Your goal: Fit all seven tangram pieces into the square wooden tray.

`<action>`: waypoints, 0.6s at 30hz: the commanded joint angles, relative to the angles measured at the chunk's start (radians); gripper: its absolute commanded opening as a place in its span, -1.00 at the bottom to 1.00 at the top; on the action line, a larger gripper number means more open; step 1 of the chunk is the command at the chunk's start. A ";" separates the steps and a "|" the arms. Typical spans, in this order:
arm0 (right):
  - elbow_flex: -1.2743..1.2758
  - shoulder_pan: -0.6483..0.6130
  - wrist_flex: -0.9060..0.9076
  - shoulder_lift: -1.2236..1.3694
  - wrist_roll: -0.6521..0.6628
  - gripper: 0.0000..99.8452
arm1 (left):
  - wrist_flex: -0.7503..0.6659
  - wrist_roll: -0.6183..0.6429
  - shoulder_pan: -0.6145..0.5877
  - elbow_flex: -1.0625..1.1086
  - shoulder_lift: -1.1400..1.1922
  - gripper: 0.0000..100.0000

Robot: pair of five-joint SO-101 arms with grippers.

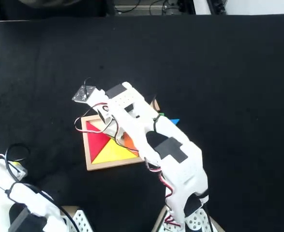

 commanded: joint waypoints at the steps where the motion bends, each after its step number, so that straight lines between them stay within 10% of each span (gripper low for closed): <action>1: 0.031 0.028 0.003 -0.028 0.002 -0.98 | -0.009 0.000 0.010 -0.007 -0.020 -0.61; 8: 0.031 0.061 0.052 -0.297 -0.003 -0.98 | -0.009 0.000 0.010 -0.007 -0.020 -0.61; 18: 0.151 0.477 -0.094 -0.570 -0.006 -0.96 | -0.009 0.002 0.012 -0.007 -0.020 -0.61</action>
